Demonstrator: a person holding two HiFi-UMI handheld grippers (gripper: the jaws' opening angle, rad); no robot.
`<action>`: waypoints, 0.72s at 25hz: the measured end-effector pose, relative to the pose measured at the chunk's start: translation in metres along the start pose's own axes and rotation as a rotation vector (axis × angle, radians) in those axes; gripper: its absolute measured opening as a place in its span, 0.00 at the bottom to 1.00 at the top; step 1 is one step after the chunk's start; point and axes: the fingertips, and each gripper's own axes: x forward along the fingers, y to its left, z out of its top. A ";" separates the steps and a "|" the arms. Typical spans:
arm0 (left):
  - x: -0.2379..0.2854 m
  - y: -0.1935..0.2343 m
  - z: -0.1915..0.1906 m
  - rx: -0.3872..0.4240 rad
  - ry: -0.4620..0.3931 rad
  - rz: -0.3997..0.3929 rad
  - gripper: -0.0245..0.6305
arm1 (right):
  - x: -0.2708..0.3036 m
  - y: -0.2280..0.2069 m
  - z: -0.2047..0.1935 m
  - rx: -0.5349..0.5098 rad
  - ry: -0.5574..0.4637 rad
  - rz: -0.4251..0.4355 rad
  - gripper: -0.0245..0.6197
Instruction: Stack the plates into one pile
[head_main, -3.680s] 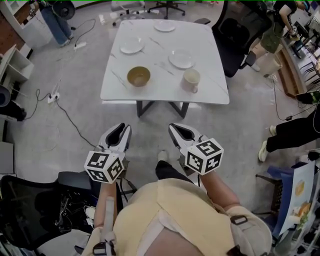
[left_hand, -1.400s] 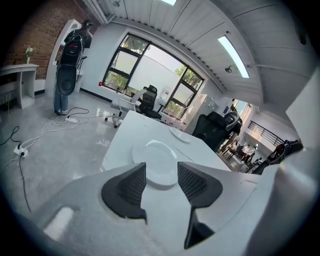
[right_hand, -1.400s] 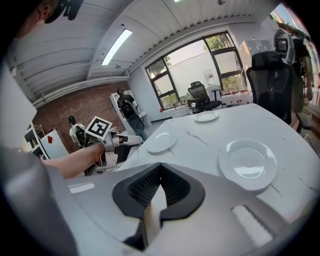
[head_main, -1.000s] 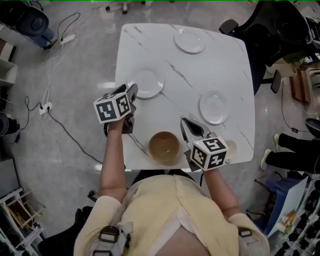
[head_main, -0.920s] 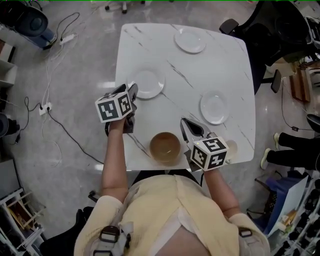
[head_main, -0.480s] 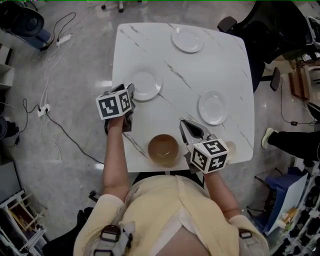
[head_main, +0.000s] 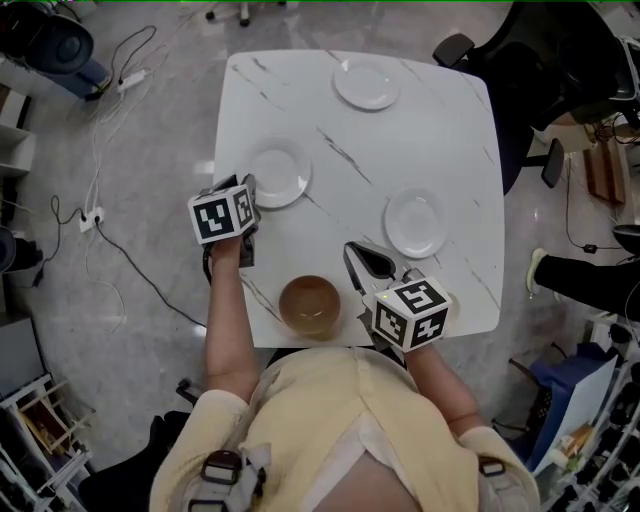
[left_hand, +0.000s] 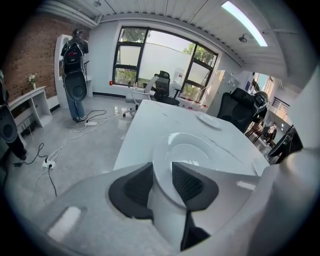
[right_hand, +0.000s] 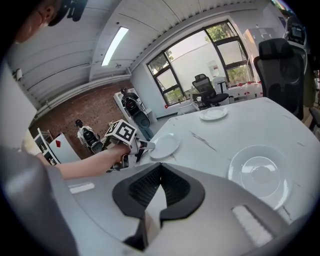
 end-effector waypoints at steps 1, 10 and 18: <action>0.000 0.000 0.000 -0.007 -0.001 0.002 0.23 | 0.000 0.001 0.001 -0.001 0.001 0.009 0.04; -0.012 0.000 0.010 -0.060 -0.056 -0.002 0.16 | -0.001 0.000 0.006 -0.010 0.004 0.040 0.04; -0.035 -0.012 0.025 -0.046 -0.125 -0.029 0.12 | -0.004 0.004 0.007 0.017 -0.004 0.062 0.04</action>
